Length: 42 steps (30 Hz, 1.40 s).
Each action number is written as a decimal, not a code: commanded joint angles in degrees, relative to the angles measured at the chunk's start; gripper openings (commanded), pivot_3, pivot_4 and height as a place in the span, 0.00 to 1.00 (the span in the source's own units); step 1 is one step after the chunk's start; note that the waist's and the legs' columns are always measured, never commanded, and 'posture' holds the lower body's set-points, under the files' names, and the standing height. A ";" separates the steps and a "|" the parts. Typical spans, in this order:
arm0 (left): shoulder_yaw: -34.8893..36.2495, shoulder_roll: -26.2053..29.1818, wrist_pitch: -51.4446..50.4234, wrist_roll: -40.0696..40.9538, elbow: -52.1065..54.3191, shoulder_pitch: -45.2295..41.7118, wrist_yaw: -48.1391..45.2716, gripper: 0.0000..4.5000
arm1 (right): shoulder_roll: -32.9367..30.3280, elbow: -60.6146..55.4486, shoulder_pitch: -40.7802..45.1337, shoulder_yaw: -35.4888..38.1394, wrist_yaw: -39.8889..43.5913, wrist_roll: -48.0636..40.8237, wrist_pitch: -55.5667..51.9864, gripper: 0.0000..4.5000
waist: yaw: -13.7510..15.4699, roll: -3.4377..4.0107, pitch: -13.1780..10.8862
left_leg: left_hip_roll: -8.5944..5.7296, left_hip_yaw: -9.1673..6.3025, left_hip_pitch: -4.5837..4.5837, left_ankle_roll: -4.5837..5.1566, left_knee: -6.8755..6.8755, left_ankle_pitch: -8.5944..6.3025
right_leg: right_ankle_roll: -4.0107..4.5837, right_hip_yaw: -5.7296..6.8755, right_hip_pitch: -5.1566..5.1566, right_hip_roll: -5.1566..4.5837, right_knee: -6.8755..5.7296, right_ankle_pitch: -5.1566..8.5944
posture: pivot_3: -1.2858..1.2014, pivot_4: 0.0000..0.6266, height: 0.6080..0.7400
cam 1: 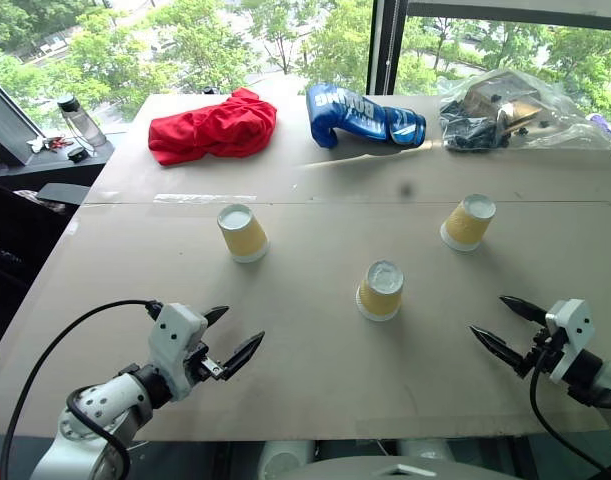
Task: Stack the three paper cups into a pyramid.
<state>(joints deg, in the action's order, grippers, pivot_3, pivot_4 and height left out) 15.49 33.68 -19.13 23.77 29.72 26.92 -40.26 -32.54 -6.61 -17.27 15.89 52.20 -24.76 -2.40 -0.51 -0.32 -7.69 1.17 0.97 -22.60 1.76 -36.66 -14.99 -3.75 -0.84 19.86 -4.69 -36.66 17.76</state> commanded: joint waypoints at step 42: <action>4.32 5.38 9.32 5.35 -5.79 -5.60 -15.72 0.99 | 0.66 -2.08 2.07 -4.96 5.08 -1.38 5.23 0.99 | -0.07 0.00 0.00 | 0.08 0.00 0.02 0.00 -0.21 0.00 | 0.00 0.02 -0.03 0.03 -0.17 0.00 | 0.52 0.24 1.00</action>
<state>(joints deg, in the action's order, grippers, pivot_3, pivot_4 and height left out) 16.19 37.05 -11.21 24.93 21.58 20.83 -51.89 -31.41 -4.61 -15.16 11.54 56.08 -24.43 3.46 -0.59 -0.32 -7.70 1.26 0.96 -22.58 1.76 -36.88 -14.99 -3.76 -0.82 19.83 -4.66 -36.83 17.76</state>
